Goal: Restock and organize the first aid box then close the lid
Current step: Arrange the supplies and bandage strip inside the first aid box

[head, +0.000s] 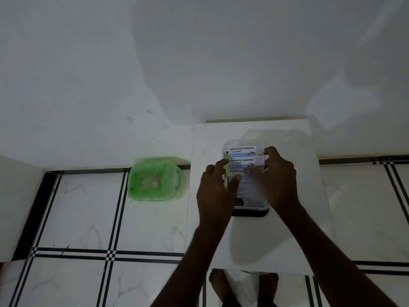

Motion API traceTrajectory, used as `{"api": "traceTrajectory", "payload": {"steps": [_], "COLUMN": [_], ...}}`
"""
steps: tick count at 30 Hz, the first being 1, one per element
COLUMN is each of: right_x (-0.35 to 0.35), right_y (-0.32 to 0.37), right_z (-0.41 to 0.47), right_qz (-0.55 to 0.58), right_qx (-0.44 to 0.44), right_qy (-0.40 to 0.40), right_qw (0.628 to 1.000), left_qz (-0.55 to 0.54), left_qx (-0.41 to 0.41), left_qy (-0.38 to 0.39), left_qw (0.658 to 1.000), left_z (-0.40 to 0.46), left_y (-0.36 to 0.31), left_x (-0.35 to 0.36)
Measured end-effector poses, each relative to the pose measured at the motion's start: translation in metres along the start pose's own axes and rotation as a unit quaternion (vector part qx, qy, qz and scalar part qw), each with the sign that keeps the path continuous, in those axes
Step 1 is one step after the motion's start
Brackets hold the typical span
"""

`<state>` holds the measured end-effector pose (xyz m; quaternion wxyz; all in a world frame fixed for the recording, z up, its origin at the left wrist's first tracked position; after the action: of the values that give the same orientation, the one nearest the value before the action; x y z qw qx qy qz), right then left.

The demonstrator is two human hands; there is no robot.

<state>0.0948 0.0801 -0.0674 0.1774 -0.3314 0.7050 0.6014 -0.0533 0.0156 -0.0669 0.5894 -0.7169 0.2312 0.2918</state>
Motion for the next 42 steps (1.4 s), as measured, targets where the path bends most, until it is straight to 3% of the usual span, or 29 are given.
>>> {"api": "traceTrajectory", "payload": {"steps": [7, 13, 19, 24, 26, 28, 31, 33, 38, 42], "right_x": [0.009, 0.017, 0.004, -0.005, -0.008, -0.007, 0.0, 0.007, 0.025, 0.033], "right_y": [-0.003, -0.008, -0.009, -0.024, -0.038, -0.062, -0.092, -0.099, -0.104, -0.109], "right_z": [-0.005, -0.001, 0.003, 0.0, -0.001, -0.002, -0.008, -0.012, -0.009, -0.002], "right_qz": [-0.219, -0.149, -0.045, 0.027, 0.03, 0.027, -0.001, -0.036, -0.103, -0.081], "right_qx": [0.017, -0.011, 0.002, 0.017, 0.062, 0.148, 0.23, 0.225, 0.197, 0.217], "right_qy": [-0.072, -0.08, -0.098, -0.129, -0.14, -0.112, -0.003, 0.044, 0.074, 0.104], "right_qw": [0.973, 0.986, 0.994, 0.991, 0.988, 0.982, 0.973, 0.973, 0.972, 0.967], "left_qz": [0.059, 0.08, -0.093, -0.12, -0.119, -0.119, -0.096, -0.055, -0.008, 0.002], "left_qx": [0.054, 0.069, -0.036, -0.05, -0.053, -0.075, -0.097, -0.091, -0.077, -0.078], "left_qy": [0.005, 0.025, 0.014, 0.031, 0.034, 0.032, 0.061, 0.078, 0.075, 0.072], "left_qw": [0.997, 0.994, 0.995, 0.991, 0.991, 0.99, 0.989, 0.991, 0.994, 0.994], "left_z": [0.004, 0.023, 0.031, 0.024, 0.025, 0.027, 0.025, 0.024, 0.031, 0.031], "left_y": [-0.002, 0.0, 0.021, 0.018, 0.014, 0.014, 0.019, 0.022, 0.023, 0.027], "left_x": [0.004, 0.002, -0.005, -0.006, -0.005, -0.006, -0.006, -0.007, -0.012, -0.021]}}
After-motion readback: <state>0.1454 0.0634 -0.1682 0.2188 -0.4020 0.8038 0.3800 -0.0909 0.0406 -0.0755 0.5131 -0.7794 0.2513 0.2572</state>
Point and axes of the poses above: each hand's wrist, its own z-axis towards the middle knuckle, its own x-axis out of the palm, y = z × x, the point moved 4 cm from there along z, towards the middle knuckle, and after that the axes turned 13 degrees about y, right-handed, at the moved point
